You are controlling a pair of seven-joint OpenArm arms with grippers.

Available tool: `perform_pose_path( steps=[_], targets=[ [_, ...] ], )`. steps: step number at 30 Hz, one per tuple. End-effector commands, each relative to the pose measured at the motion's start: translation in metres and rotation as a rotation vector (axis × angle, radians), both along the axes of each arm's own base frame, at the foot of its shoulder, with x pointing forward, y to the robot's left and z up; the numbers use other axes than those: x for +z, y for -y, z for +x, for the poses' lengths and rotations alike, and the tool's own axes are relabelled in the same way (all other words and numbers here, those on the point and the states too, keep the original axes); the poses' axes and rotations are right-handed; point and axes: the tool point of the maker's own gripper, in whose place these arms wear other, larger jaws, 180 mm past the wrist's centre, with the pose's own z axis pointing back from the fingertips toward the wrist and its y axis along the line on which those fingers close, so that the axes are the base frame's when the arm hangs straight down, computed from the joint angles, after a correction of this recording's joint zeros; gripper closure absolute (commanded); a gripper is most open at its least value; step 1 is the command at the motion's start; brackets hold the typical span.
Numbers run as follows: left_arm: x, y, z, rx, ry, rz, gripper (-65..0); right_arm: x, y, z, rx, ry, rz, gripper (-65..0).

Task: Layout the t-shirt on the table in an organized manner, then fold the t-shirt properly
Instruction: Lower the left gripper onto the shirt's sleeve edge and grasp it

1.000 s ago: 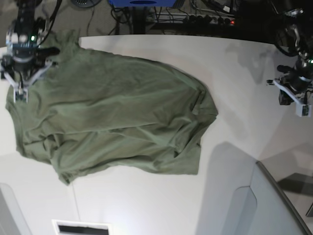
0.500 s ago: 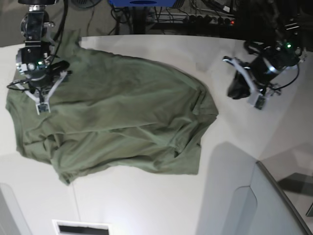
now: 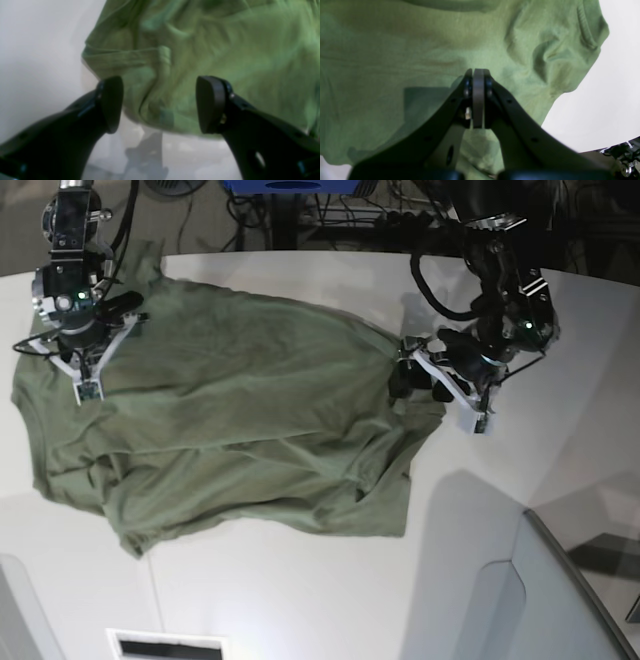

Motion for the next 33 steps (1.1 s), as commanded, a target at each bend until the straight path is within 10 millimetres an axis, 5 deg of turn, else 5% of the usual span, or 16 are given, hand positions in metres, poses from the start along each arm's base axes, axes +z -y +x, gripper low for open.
perform_pose_path(
  steps=[1,7,14,16,19,28,33],
  targets=[
    [0.008,0.006,0.010,0.005,0.055,-0.030,-39.3,0.010,0.005,0.009,0.002,0.041,-0.019,-0.8],
    [-0.003,0.040,0.014,-0.026,0.069,-0.101,-35.9,0.010,0.003,0.009,0.009,0.040,-0.017,-0.8],
    [-0.009,0.042,0.028,0.006,0.049,-0.125,-34.7,0.011,0.006,0.009,0.005,0.044,-0.020,-0.8],
    [-0.010,0.036,0.030,0.053,0.038,-0.120,-25.7,0.011,0.006,0.009,0.005,0.044,-0.020,-0.8],
    [-0.006,0.031,0.034,0.072,0.048,-0.110,0.0,0.011,0.006,0.009,0.006,0.044,-0.021,-0.8],
    [0.032,-0.023,0.032,0.201,0.145,-0.003,0.0,0.014,0.014,0.012,0.012,0.047,-0.041,-0.8],
    [0.034,-0.021,0.027,0.187,0.148,0.003,0.0,0.015,0.012,0.016,0.017,0.053,-0.039,-0.8]
  ],
)
